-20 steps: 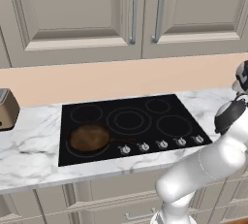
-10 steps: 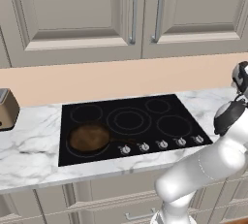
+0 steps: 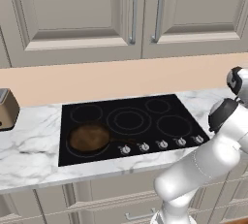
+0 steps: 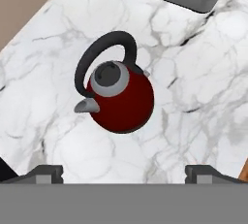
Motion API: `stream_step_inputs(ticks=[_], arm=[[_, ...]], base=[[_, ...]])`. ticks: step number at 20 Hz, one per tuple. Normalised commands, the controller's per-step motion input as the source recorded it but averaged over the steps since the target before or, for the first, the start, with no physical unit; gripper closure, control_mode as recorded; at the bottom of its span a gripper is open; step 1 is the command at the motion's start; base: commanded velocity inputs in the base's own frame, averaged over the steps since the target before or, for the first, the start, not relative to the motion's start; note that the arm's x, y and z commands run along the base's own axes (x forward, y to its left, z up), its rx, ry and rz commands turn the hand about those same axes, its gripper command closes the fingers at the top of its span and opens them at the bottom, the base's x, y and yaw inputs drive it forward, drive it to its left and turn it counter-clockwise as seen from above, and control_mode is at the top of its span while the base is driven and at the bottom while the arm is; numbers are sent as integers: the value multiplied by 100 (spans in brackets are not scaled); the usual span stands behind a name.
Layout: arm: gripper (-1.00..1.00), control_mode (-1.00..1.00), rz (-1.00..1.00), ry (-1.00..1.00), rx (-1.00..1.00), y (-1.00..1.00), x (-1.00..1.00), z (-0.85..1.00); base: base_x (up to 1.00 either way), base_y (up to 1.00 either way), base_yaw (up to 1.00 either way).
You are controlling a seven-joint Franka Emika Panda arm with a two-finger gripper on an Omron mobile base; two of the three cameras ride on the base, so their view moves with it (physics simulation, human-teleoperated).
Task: Pick the kettle from the counter and place it on a stove burner. Then turn the burner on.
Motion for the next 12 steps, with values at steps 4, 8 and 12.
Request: stream_step_inputs(ticks=[4,8,12], arm=[[-100,-100,-16,-1,0,0,14,-16],[-100,-100,-9,0,0,0,30,-1],[-100,-100,-5,0,1,-8,31,0]], base=[[0,0,0],[0,0,0],[0,0,0]])
